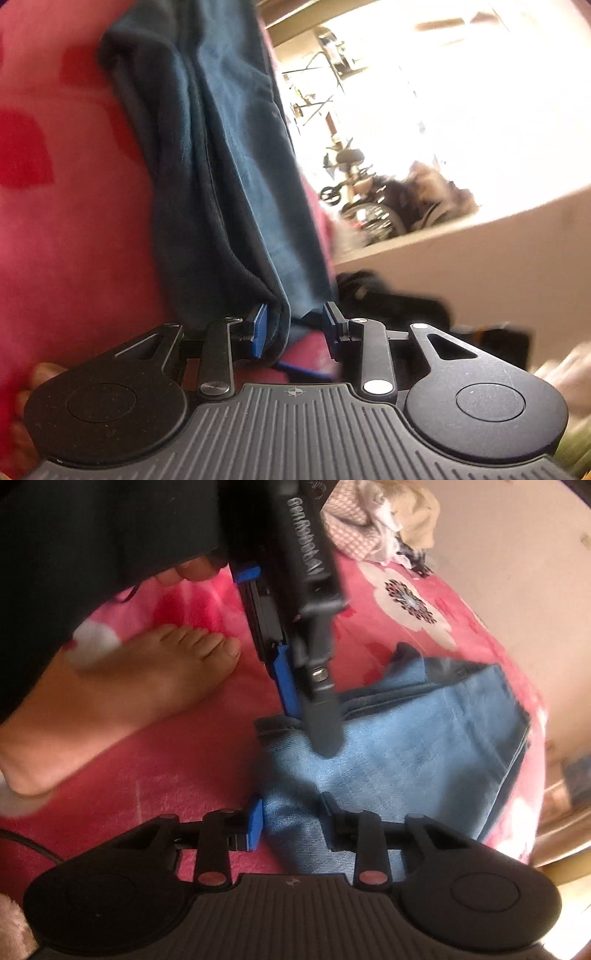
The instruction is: Fold clothes
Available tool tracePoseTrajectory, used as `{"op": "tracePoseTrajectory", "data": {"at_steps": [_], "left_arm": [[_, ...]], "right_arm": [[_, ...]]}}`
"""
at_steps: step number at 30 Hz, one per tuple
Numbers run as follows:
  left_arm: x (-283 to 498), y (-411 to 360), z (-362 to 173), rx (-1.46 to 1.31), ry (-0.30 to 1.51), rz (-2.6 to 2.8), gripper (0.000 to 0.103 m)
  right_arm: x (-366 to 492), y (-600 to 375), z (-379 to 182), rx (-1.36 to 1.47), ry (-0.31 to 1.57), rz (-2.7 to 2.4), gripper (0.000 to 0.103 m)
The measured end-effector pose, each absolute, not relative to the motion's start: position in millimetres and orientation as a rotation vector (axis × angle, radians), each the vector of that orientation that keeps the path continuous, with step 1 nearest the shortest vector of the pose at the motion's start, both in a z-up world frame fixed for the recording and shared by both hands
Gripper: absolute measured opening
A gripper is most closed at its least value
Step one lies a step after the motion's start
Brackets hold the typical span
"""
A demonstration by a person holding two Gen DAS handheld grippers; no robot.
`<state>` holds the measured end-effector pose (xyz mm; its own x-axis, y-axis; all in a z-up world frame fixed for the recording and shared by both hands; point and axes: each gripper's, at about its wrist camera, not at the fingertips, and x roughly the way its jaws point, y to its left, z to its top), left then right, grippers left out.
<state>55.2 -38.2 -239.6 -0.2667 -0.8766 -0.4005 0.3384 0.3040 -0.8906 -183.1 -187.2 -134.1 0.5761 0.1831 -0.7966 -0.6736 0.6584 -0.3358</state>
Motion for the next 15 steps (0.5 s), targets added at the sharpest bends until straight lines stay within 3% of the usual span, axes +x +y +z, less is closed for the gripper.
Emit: {"op": "tracePoseTrajectory", "data": {"at_steps": [7, 15], "left_arm": [[68, -57, -242, -0.682, 1.432, -1.258, 0.030], [65, -71, -239, -0.677, 1.438, -1.278, 0.030]], "right_arm": [[-166, -229, -116, -0.309, 0.833, 0.470, 0.017], [-166, -251, -110, -0.151, 0.830, 0.439, 0.015]]}}
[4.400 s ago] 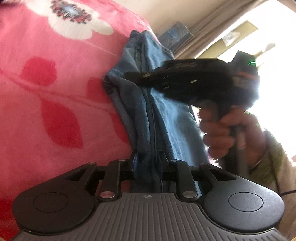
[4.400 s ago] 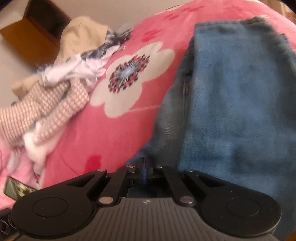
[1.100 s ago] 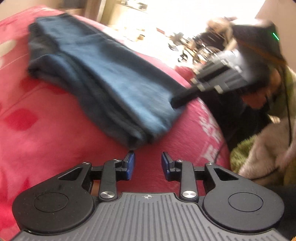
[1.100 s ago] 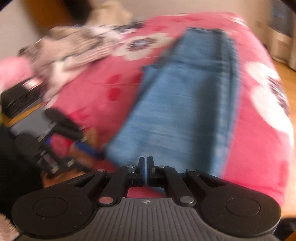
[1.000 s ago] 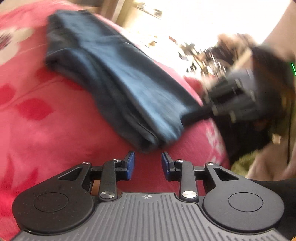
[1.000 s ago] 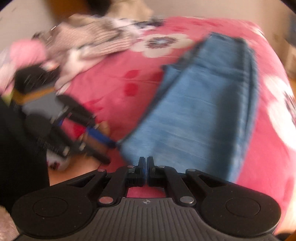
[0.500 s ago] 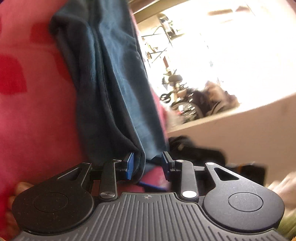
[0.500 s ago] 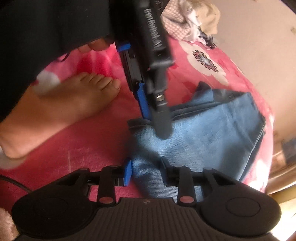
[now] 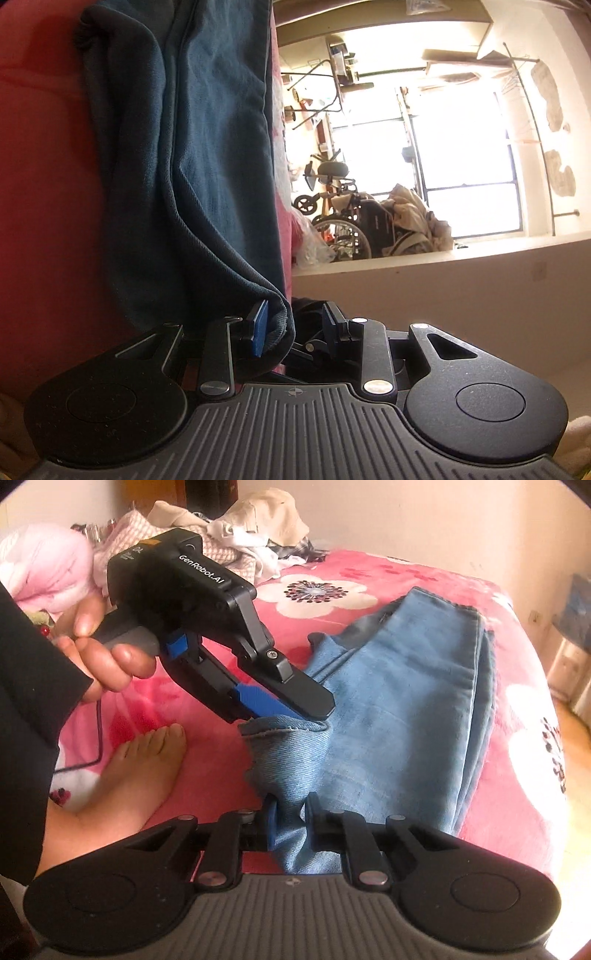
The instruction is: Fold clothes
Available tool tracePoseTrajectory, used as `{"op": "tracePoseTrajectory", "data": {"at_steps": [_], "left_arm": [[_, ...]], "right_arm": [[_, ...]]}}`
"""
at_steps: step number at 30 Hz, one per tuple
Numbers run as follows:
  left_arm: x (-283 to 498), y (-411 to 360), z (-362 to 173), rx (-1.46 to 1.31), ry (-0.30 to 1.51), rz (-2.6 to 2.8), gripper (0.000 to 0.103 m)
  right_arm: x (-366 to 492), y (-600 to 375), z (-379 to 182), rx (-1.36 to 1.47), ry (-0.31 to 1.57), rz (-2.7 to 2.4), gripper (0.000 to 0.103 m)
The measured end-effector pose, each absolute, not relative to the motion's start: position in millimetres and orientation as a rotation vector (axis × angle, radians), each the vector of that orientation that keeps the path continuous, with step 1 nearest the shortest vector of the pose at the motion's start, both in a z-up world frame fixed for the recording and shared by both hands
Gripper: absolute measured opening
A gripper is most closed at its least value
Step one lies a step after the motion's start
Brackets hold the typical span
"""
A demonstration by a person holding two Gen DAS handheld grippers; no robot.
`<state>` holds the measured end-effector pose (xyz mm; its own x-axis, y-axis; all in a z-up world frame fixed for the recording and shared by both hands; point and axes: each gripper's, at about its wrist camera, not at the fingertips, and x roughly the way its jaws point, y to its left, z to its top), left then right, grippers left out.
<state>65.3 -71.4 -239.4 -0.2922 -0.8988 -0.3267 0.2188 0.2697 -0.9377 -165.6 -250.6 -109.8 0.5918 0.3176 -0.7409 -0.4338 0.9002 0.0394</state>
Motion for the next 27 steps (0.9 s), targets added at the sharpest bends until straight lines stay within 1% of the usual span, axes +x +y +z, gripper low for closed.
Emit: {"op": "tracePoseTrajectory", "data": {"at_steps": [5, 8, 9, 10, 14, 17, 19, 24, 27], "left_arm": [[63, -62, -238, -0.607, 1.440, -1.316, 0.032], [53, -40, -237, -0.481, 1.452, -1.307, 0.034], [49, -32, -237, -0.436, 1.460, -1.299, 0.034], [47, -24, -238, -0.410, 1.467, -1.288, 0.034], [48, 6, -232, -0.404, 1.456, -1.235, 0.034], [49, 14, -217, -0.395, 1.367, -1.218, 0.034], [47, 10, -208, -0.360, 1.313, -1.229, 0.034], [37, -18, -196, -0.209, 1.247, -1.255, 0.034], [22, -30, -183, -0.116, 1.160, -1.322, 0.034]], "right_arm": [[-166, -246, -113, -0.155, 0.841, 0.494, 0.016], [-166, -235, -116, -0.220, 0.873, 0.541, 0.027], [-167, -232, -116, -0.237, 0.883, 0.561, 0.034], [-169, -232, -116, -0.236, 0.884, 0.580, 0.038], [-170, -242, -108, -0.166, 0.897, 0.631, 0.038], [-166, -263, -100, -0.047, 0.892, 0.588, 0.037], [-160, -282, -95, 0.051, 0.887, 0.536, 0.037], [-151, -330, -95, 0.264, 0.884, 0.304, 0.037], [-156, -359, -98, 0.390, 0.865, 0.179, 0.032]]}}
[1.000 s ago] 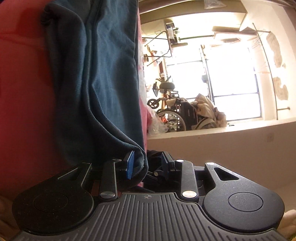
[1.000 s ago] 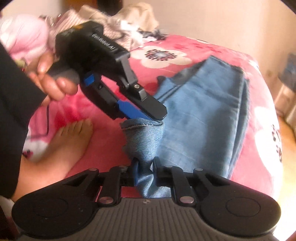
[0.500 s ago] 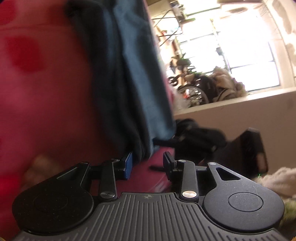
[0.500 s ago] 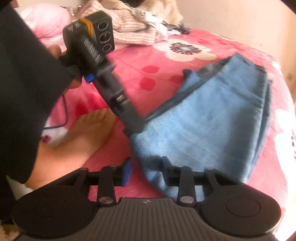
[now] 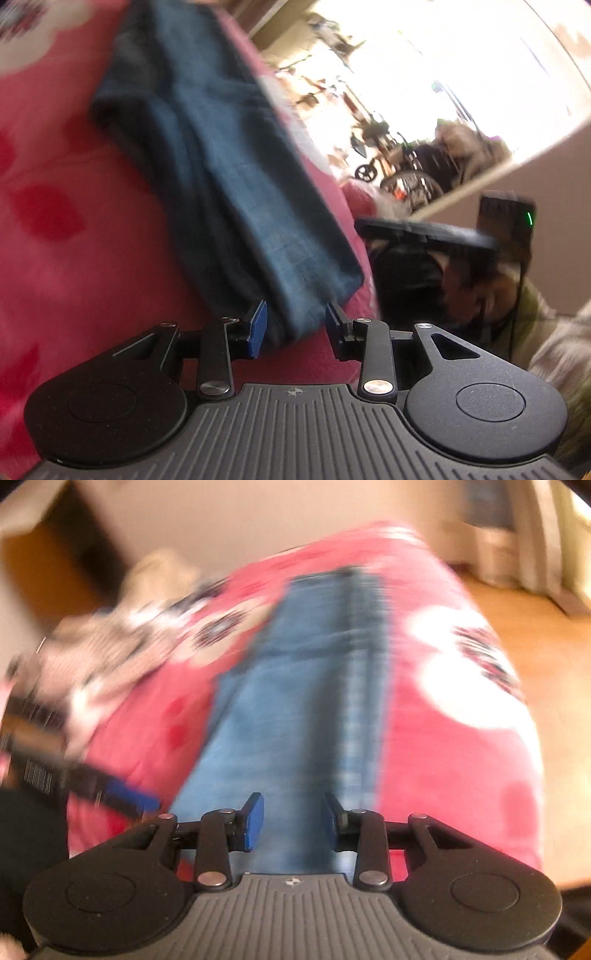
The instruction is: Fold clothes
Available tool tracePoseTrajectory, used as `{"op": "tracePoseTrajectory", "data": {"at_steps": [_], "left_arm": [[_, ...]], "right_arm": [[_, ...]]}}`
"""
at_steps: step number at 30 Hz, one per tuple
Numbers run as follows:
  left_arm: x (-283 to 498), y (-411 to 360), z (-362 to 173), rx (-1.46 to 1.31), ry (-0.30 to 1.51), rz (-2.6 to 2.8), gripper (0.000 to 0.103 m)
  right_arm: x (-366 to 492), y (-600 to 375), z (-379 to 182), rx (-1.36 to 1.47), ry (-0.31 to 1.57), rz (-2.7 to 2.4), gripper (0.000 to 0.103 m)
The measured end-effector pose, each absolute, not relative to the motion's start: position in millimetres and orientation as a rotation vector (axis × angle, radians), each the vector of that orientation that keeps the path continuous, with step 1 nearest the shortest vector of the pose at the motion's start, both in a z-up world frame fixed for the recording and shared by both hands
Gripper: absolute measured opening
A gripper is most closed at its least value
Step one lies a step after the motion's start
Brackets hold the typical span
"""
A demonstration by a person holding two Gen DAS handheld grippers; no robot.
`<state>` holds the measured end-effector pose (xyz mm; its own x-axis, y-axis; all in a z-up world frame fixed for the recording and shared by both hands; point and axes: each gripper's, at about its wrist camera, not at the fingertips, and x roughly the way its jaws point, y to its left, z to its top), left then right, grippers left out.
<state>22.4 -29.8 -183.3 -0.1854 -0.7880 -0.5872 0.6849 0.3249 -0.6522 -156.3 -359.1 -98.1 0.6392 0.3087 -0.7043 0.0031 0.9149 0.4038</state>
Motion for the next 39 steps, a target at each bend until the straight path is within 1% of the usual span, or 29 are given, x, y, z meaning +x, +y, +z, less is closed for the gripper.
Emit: {"op": "tracePoseTrajectory", "data": {"at_steps": [2, 3, 4, 7, 10, 13, 14, 15, 16, 18, 24, 32, 35, 39], "left_arm": [[13, -34, -174, -0.099, 1.091, -1.383, 0.034], [9, -36, -172, -0.086, 1.076, -1.399, 0.034], [7, -39, -172, -0.071, 1.071, -1.410, 0.034], [1, -56, -178, 0.005, 1.087, -1.401, 0.034], [3, -71, -197, 0.119, 1.165, -1.311, 0.034], [11, -64, -207, 0.063, 1.216, -1.261, 0.033], [14, -62, -209, 0.029, 1.233, -1.251, 0.033], [15, -60, -210, 0.010, 1.242, -1.243, 0.033], [15, -58, -210, -0.002, 1.247, -1.237, 0.033], [13, -58, -210, 0.003, 1.239, -1.233, 0.033], [13, -58, -219, -0.022, 1.245, -1.200, 0.034], [14, -54, -215, -0.017, 1.243, -1.192, 0.034], [13, -56, -211, 0.002, 1.244, -1.193, 0.034], [13, -55, -202, 0.032, 1.220, -1.194, 0.034]], "right_arm": [[-162, -375, -100, 0.452, 0.847, 0.114, 0.025], [-165, -380, -101, 0.472, 0.840, 0.091, 0.018], [-168, -385, -102, 0.492, 0.832, 0.069, 0.014], [-175, -385, -104, 0.506, 0.809, 0.106, 0.012], [-175, -370, -109, 0.461, 0.831, 0.164, 0.011], [-172, -353, -118, 0.403, 0.876, 0.209, 0.011], [-169, -351, -126, 0.398, 0.924, 0.183, 0.010], [-166, -350, -134, 0.395, 0.975, 0.152, 0.002], [-165, -352, -134, 0.412, 0.984, 0.144, 0.001], [-162, -356, -129, 0.437, 0.981, 0.137, 0.001], [-148, -356, -99, 0.398, 0.850, 0.192, 0.003], [-120, -354, -115, 0.419, 0.825, 0.232, 0.003], [-110, -352, -136, 0.351, 0.901, 0.175, 0.000], [-111, -357, -142, 0.386, 0.899, 0.186, 0.000]]}}
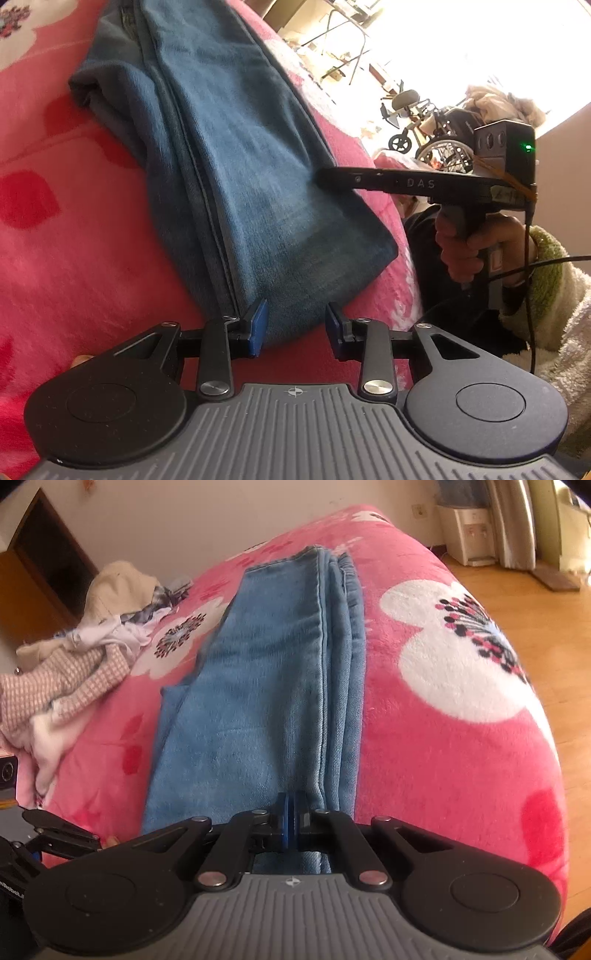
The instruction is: Fold clothes
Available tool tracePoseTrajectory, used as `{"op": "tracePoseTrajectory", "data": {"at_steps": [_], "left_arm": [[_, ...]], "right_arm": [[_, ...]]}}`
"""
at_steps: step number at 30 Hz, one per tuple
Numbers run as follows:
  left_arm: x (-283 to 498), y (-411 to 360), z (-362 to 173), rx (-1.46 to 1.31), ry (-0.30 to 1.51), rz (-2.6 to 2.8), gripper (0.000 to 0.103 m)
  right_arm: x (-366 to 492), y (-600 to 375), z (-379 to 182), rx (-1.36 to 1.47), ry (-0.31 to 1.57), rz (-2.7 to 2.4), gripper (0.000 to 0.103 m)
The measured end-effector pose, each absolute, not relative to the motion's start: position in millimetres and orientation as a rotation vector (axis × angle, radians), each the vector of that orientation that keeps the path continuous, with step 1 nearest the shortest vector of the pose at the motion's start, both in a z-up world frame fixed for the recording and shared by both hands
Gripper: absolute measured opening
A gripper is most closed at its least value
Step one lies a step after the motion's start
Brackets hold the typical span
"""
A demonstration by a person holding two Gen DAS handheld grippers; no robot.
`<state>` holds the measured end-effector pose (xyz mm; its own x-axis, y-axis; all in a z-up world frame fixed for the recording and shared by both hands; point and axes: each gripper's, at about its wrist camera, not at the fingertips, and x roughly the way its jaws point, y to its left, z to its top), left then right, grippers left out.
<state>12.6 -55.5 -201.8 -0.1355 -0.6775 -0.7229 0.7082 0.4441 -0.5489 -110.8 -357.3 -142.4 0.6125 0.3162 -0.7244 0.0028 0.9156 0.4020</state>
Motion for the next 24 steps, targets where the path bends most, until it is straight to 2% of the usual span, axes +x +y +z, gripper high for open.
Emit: {"op": "tracePoseTrajectory", "data": {"at_steps": [13, 24], "left_arm": [[18, -59, -169, 0.049, 1.095, -1.180, 0.035], [18, -84, -171, 0.115, 1.048, -1.132, 0.035]], "right_arm": [[-108, -353, -142, 0.347, 0.912, 0.188, 0.001], [-107, -349, -140, 0.336, 0.921, 0.171, 0.001]]}}
